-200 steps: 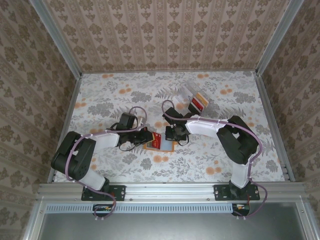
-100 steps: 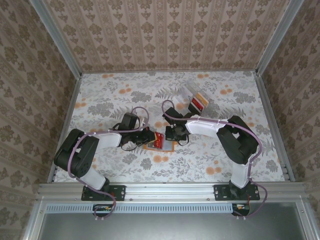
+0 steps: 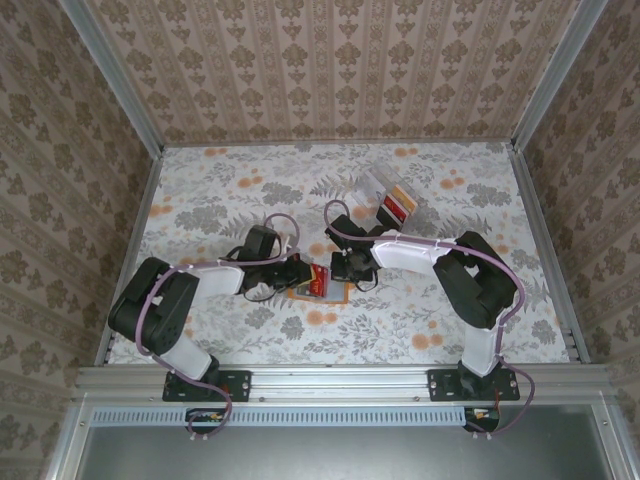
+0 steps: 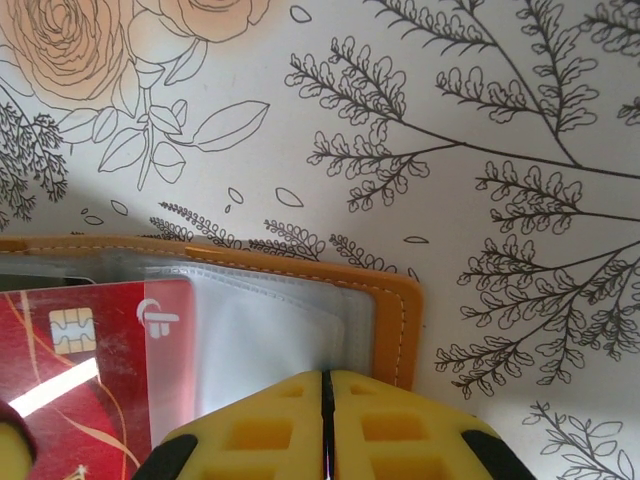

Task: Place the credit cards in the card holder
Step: Insert the credit card into the card slot.

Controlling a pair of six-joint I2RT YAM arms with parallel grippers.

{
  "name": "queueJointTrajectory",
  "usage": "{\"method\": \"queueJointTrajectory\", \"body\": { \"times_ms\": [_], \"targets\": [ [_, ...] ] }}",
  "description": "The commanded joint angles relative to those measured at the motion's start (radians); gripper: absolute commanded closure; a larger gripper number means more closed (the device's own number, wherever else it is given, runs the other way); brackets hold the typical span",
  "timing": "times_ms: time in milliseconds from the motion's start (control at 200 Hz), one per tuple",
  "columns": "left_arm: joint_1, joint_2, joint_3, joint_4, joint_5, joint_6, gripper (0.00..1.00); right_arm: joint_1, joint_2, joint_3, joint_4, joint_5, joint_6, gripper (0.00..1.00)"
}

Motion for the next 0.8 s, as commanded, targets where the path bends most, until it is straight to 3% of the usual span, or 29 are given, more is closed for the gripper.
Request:
{"method": "queueJointTrajectory", "body": {
  "times_ms": [0,530,635,795],
  "targets": [
    [-0.027,0.036,0.010,0.002,0.015,0.003,0.95,-0.001,0.049,-0.042,-0.013,-0.015,0.013,0.89],
    [-0.069,0.006,0.112,-0.312,-0.206,0.151,0.74,-0.004,-0.044,-0.040,-0.091,0.055,-0.005,0.78],
    [-0.087,0.010,0.132,-0.341,-0.229,0.164,0.74,-0.004,-0.032,-0.048,-0.091,0.053,0.001,0.79],
    [-0.108,0.025,0.151,-0.353,-0.233,0.177,0.84,-0.004,-0.067,-0.071,-0.044,0.019,0.004,0.78]
  ]
}}
